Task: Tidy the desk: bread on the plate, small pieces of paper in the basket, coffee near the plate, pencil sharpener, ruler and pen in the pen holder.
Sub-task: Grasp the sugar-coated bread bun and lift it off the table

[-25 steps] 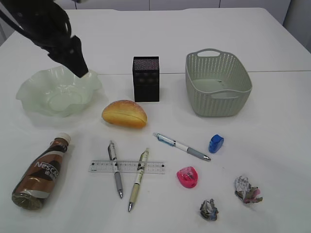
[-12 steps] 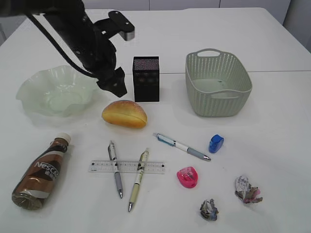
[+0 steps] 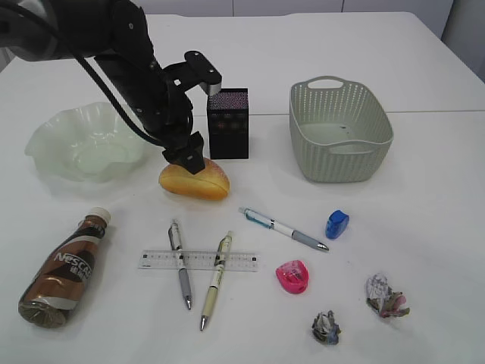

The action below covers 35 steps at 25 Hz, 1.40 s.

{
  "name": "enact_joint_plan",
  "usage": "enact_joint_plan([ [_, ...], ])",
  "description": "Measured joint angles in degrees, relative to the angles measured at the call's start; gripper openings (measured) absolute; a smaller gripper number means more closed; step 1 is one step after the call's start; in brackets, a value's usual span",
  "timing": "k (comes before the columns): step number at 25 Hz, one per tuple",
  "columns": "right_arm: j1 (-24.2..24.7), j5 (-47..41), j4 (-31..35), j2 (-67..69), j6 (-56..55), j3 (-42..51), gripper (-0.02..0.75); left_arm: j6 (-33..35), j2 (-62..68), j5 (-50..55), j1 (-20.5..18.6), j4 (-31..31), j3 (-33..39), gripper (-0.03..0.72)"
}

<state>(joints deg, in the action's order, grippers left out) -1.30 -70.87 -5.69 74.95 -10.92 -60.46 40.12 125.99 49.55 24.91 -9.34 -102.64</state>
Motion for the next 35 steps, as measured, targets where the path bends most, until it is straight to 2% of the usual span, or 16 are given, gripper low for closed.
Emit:
enact_joint_plan([
  [14, 0.0, 0.0, -0.2, 0.0, 0.0, 0.0, 0.569, 0.1, 1.8, -4.4, 0.0, 3.1, -0.1, 0.573],
  [35, 0.0, 0.0, -0.2, 0.0, 0.0, 0.0, 0.569, 0.1, 4.9, -6.0, 0.0, -3.2, -0.1, 0.569],
])
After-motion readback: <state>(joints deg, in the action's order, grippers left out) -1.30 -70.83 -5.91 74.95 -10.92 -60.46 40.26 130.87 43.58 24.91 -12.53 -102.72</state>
